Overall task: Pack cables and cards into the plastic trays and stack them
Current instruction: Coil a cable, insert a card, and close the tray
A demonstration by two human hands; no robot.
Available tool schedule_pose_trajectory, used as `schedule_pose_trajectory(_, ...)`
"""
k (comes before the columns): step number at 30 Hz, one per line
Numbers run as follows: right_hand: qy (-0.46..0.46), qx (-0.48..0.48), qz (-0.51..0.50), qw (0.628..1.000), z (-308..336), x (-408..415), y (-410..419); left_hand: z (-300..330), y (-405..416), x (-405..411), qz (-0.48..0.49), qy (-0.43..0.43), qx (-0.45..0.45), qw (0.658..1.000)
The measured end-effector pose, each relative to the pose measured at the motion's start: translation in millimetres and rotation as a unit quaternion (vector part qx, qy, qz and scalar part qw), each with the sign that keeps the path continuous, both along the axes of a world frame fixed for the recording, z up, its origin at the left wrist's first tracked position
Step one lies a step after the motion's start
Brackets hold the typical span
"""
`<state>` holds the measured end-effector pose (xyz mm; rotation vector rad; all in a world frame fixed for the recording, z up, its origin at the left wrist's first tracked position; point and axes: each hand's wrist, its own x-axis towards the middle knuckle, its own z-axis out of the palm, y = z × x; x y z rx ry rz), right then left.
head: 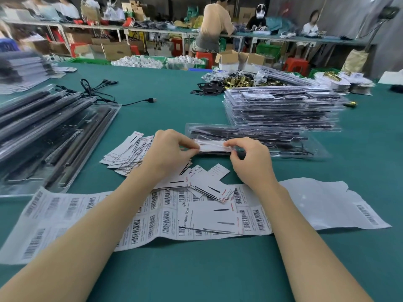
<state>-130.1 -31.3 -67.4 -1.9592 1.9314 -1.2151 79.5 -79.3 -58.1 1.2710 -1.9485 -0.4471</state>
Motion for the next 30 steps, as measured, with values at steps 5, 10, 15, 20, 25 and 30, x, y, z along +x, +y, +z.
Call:
schedule_pose_trajectory(5,0.003,0.0,0.0,1.0,-1,-1,0,-6,-3,2,0.04,0.07,-0.04,0.996)
schedule_pose_trajectory(10,0.014,0.012,0.009,1.0,-2,-2,-2,-3,-11,3,0.018,0.005,-0.052,0.998)
schedule_pose_trajectory(15,0.05,0.017,0.023,0.998,-5,0,-3,3,-15,7,-0.036,-0.028,-0.028,0.999)
schedule_pose_trajectory(20,0.058,0.003,0.019,0.998,-6,0,-3,8,-19,6,0.031,-0.096,0.029,0.994)
schedule_pose_trajectory(25,0.06,0.003,0.02,0.998,-5,0,-3,7,-21,12,0.052,-0.016,0.147,0.988)
schedule_pose_trajectory(30,0.065,0.002,0.01,0.998,-4,3,1,12,-26,12,0.062,0.032,0.255,0.964)
